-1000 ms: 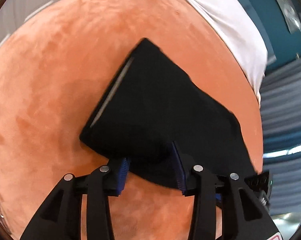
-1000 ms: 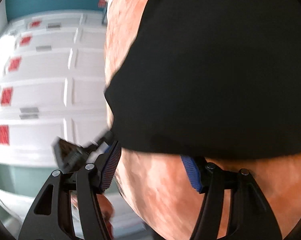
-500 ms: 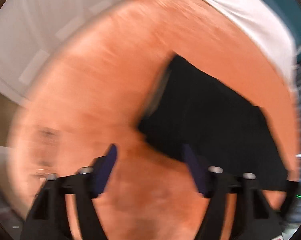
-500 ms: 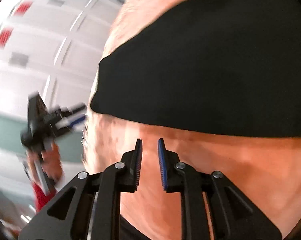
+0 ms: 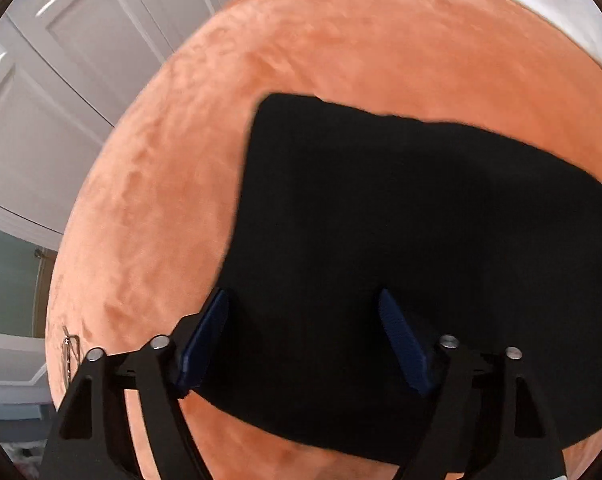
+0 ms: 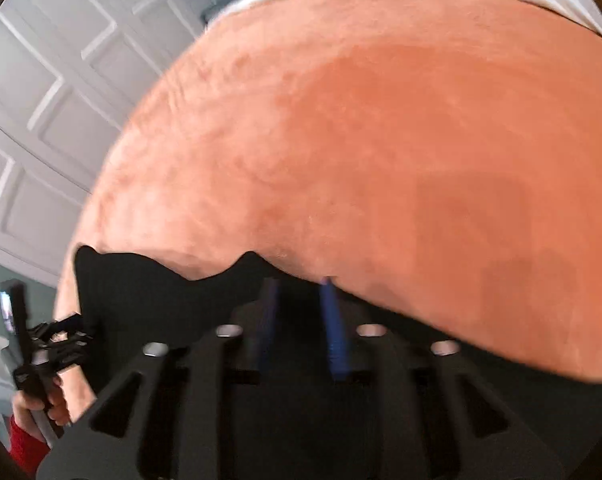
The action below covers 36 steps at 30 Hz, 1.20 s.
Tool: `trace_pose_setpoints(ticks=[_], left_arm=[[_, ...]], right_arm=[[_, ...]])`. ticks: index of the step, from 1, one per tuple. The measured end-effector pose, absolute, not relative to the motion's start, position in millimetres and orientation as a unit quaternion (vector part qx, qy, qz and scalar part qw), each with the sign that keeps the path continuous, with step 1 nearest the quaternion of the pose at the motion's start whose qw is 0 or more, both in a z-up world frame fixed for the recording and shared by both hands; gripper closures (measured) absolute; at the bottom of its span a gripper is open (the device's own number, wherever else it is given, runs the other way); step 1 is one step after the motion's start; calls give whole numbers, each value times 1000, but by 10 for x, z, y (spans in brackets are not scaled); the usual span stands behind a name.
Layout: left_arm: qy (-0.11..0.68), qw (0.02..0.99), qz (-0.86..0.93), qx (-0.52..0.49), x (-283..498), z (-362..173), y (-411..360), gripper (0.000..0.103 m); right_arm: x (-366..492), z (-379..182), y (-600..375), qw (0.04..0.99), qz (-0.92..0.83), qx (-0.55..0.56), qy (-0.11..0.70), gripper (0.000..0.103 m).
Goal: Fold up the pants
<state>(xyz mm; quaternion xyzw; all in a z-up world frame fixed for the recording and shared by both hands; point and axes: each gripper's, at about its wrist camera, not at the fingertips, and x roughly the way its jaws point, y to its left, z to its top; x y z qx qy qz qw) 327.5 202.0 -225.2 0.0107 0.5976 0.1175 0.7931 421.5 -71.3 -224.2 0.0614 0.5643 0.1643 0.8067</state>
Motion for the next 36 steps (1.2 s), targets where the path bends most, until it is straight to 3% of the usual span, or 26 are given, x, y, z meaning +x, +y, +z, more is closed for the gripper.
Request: trace_pose_setpoints(ticks=[2, 3, 4, 7, 10, 14, 16, 19, 21, 24, 25, 28, 29, 31, 33, 35, 36], left_arm=[[599, 792, 115, 10, 3275, -2262, 2050, 21], [601, 791, 116, 10, 3285, -2284, 2071, 16], [602, 790, 118, 10, 3302, -2312, 2089, 15], [602, 790, 119, 11, 3335, -2334, 2085, 14], [593, 795, 123, 36, 3210, -2277, 2182, 11], [583, 799, 140, 48, 3149, -2276, 2087, 8], [584, 797, 147, 41, 3145, -2255, 2074, 9], [580, 801, 146, 23, 3092, -2136, 2058, 18], [568, 810, 143, 22, 3029, -1973, 2017, 26], [543, 829, 130, 37, 2876, -1693, 1801, 26], [537, 833, 125, 42, 2816, -1625, 1697, 26], [526, 842, 105, 61, 2660, -1460, 1324, 24], [523, 845, 94, 65, 2593, -1405, 1172, 24], [515, 852, 64, 74, 2464, -1304, 785, 24], [515, 854, 35, 75, 2380, -1269, 468, 23], [518, 852, 4, 78, 2267, -1247, 50, 23], [519, 851, -6, 82, 2239, -1256, -79, 23]], right_arm=[[4217, -2401, -559, 814, 181, -27, 551, 92], [4281, -2451, -541, 817, 175, -29, 549, 93], [4413, -2473, -603, 823, 156, -1, 546, 102], [4423, -2257, -839, 856, 109, 57, 503, 103], [3922, -1952, -905, 857, 186, 113, 468, 103], [3590, -2367, -729, 831, 190, 35, 521, 103], [3586, -2425, -886, 834, 181, 102, 512, 103], [3348, -2116, -1035, 846, 170, 170, 476, 97], [3080, -2048, -1237, 852, 177, 171, 463, 99], [2624, -2272, -1973, 855, 114, 137, 487, 99], [2623, -2376, -2201, 851, 86, 135, 500, 103], [2152, -2235, -3238, 853, 21, 210, 477, 103], [1932, -2093, -3583, 862, -28, 205, 462, 96], [1518, -1979, -4181, 865, -76, 222, 444, 96], [1220, -2152, -4674, 842, -148, 222, 469, 89], [809, -2233, -5101, 827, -171, 278, 458, 100], [574, -2151, -5265, 830, -178, 313, 427, 98]])
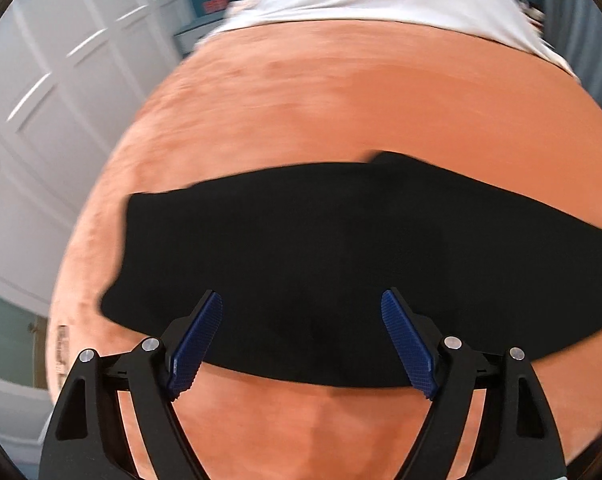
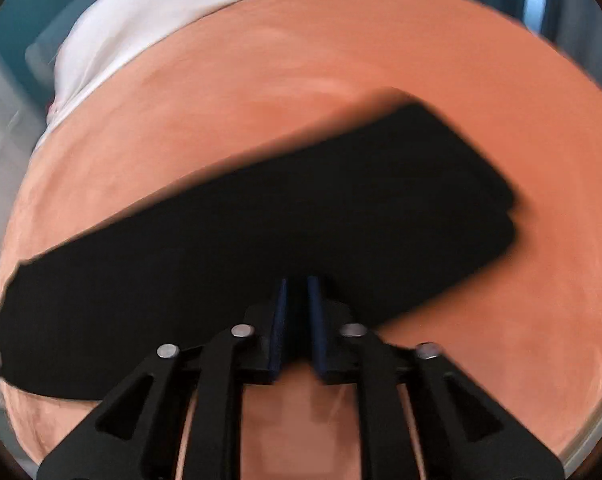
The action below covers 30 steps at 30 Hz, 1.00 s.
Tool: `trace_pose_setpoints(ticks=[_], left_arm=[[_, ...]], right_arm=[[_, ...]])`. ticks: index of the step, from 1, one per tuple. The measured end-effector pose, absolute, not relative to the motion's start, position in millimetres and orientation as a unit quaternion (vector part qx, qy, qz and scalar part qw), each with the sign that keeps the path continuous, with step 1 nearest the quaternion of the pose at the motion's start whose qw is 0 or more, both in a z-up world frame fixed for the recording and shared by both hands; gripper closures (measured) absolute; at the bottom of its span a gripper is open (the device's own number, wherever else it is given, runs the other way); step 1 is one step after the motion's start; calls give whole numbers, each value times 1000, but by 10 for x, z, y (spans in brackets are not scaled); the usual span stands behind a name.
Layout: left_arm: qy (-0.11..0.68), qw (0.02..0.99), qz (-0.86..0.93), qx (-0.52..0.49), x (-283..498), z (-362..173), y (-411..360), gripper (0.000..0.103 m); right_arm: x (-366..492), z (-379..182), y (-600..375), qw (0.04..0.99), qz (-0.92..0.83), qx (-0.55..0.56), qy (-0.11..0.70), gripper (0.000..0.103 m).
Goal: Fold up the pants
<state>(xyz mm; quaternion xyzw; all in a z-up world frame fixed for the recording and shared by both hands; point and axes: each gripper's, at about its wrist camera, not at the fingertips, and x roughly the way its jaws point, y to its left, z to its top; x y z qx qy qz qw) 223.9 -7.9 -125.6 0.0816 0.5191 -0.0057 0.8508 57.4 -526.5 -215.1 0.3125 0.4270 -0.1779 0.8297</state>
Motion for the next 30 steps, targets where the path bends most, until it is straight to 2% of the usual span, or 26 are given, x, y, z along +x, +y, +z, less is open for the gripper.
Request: trace_pose_setpoints(ticks=[1, 3, 4, 11, 12, 13, 14, 17, 18, 19, 21, 25, 30], left_arm=[[519, 850, -12, 86, 2211, -1265, -209, 23], [524, 847, -28, 87, 2119, -1295, -511, 22], [530, 843, -36, 82, 2083, -1313, -632, 22], [574, 815, -67, 48, 1799, -1479, -1215, 22], [574, 815, -66, 58, 1769, -1495, -1268, 22], [573, 814, -62, 67, 1745, -1511, -1312, 22], [575, 813, -59, 75, 1740, -1523, -1328, 22], [579, 809, -53, 91, 1716, -1533, -1378, 22], [579, 808, -52, 98, 1708, -1557, -1387, 22], [580, 807, -51, 101, 1710, -1588, -1420, 22], [588, 800, -49, 108, 1728, -1677, -1435, 22], [594, 795, -44, 112, 1734, -1768, -1444, 22], [582, 802, -41, 127, 1706, -1756, -1582, 22]], right_arm=[[430, -2085, -5354, 832, -194, 321, 409, 92], [167, -2038, -5583, 835, -222, 327, 384, 88], [111, -2074, -5685, 829, -228, 333, 386, 78], [231, -2370, -6051, 821, -208, 365, 386, 77], [296, -2380, -6042, 824, -200, 356, 393, 79], [411, -2326, -6010, 826, -193, 340, 406, 89], [468, -2303, -5990, 831, -187, 325, 412, 93], [399, -2002, -6031, 855, -199, 280, 388, 94], [374, -2106, -6174, 844, -220, 287, 397, 95], [348, -2236, -6278, 825, -259, 276, 419, 103], [237, -2351, -6453, 814, -251, 311, 421, 103], [151, -1825, -6221, 858, -214, 306, 352, 100], [766, -1875, -5607, 874, -140, 184, 428, 100]])
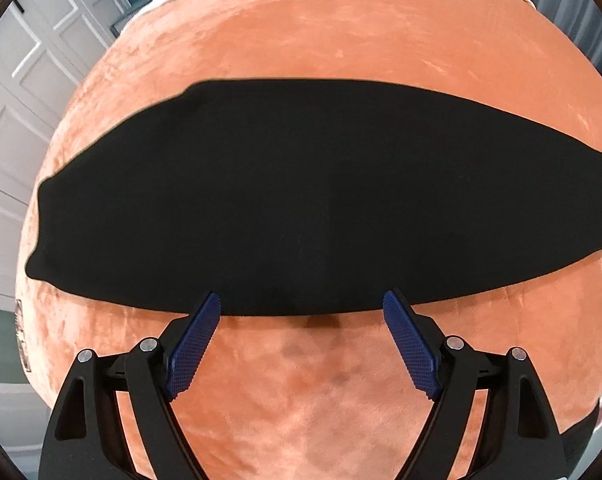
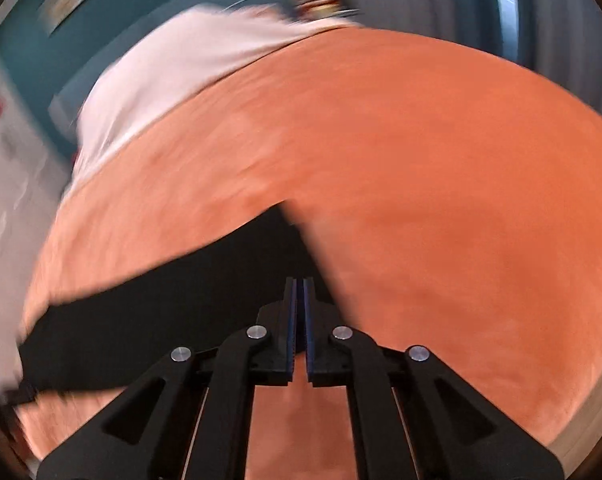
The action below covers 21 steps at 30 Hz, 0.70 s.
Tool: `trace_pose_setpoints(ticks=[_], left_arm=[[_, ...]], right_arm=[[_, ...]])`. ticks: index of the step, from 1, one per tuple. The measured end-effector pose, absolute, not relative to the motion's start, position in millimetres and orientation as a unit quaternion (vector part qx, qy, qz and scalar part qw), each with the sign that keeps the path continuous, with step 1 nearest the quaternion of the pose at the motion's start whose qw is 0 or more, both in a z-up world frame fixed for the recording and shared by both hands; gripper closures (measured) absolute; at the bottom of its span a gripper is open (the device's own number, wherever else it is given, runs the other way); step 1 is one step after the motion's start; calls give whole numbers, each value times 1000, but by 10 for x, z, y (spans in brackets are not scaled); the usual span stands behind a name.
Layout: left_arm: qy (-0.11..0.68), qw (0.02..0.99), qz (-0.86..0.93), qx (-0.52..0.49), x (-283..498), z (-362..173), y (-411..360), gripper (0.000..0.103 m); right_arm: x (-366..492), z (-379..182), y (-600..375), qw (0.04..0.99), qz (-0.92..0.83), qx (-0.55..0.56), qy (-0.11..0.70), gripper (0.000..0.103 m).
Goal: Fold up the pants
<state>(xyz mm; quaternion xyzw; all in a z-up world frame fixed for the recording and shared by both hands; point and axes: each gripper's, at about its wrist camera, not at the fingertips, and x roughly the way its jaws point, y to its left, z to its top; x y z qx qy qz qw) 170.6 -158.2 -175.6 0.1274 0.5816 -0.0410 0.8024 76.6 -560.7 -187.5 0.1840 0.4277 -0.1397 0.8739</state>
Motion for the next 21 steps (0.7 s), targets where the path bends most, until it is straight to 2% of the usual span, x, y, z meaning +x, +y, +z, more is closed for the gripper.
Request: trace_pose_setpoints(ticks=[3, 6, 7, 9, 10, 11, 15, 21], left_arm=[[560, 814, -33, 150, 1675, -1684, -1611, 22], [550, 819, -27, 160, 1683, -1626, -1577, 22], [549, 820, -27, 162, 1685, -1622, -1562, 22], [547, 820, -25, 165, 1691, -1622, -1522, 22], [546, 821, -24, 165, 1689, -1633, -1510, 22], [547, 820, -22, 165, 1693, -1641, -1494, 22], [552, 819, -14, 156, 1720, -1613, -1395, 22], [554, 816, -2, 163, 1744, -1679, -1290, 22]], right_arm=[[905, -2240, -5709, 843, -178, 177, 475, 103], [859, -2121, -5764, 842, -190, 232, 448, 102], [887, -2016, -5687, 852, -179, 222, 438, 98], [1029, -1989, -5588, 863, -170, 181, 439, 98], [1110, -2120, -5629, 849, -194, 148, 469, 95], [1134, -2245, -5704, 832, -202, 149, 495, 99], [888, -2052, -5944, 836, -196, 264, 438, 95], [671, -2095, -6155, 820, -231, 316, 418, 56]])
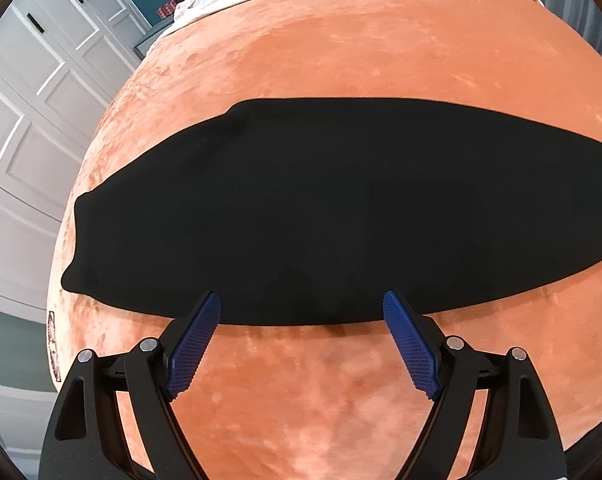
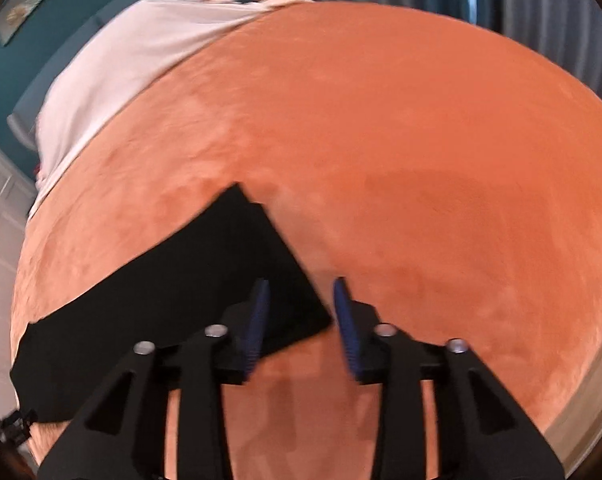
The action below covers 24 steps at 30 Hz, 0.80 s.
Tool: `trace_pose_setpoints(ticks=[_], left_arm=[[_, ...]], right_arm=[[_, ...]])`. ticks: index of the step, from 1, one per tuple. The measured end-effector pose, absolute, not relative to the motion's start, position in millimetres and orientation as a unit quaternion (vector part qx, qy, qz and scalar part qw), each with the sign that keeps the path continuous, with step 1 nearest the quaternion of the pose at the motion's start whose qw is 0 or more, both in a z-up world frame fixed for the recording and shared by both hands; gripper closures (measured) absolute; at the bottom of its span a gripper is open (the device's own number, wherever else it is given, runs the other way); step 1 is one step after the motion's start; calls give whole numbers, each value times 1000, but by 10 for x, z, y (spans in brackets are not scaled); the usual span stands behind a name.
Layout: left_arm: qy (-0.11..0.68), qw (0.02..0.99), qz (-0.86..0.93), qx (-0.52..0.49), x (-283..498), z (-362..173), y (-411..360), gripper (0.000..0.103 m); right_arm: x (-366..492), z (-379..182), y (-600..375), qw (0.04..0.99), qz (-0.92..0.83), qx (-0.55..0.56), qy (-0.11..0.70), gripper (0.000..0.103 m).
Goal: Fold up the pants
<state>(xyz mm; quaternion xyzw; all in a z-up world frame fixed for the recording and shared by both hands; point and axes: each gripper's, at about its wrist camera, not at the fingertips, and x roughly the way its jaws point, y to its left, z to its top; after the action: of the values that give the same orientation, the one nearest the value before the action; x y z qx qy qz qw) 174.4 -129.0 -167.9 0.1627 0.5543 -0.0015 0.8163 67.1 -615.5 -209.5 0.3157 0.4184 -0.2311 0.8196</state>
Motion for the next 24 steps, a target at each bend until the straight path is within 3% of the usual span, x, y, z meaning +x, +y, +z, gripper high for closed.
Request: trace_pose_setpoints(ticks=[2, 7, 10, 12, 13, 16, 19, 20, 21, 24], left_arm=[[554, 817, -2, 159, 1742, -1669, -1258, 22], [545, 821, 12, 168, 1718, -1646, -1190, 22], [540, 825, 14, 167, 1741, -1624, -1096, 22], [546, 822, 18, 162, 1778, -1663, -1042, 22], [548, 821, 19, 160, 1791, -1677, -1040, 22], [562, 814, 22, 145, 1830, -1742, -996, 22], [562, 814, 35, 146, 1870, -1762, -967, 20], [560, 814, 41, 149, 1886, -1772, -943, 14], [561, 812, 53, 155, 1919, -1795, -886, 14], [566, 808, 67, 147, 1977, -1836, -659, 14]], right_arm=[[595, -2133, -6209, 815, -241, 330, 411, 41], [461, -2074, -6166, 805, -244, 378, 387, 40], [455, -1737, -6023, 840, -248, 332, 349, 40], [663, -1562, -5820, 865, -214, 271, 364, 44], [861, -1514, -5684, 873, -189, 234, 384, 52], [1290, -1520, -5471, 883, -144, 179, 409, 65], [1726, -1782, -5475, 866, -145, 159, 451, 66], [1819, -1988, -5552, 846, -179, 139, 482, 66], [1840, -2156, -5638, 827, -203, 131, 508, 66], [1655, -2233, -5775, 833, -206, 179, 481, 74]])
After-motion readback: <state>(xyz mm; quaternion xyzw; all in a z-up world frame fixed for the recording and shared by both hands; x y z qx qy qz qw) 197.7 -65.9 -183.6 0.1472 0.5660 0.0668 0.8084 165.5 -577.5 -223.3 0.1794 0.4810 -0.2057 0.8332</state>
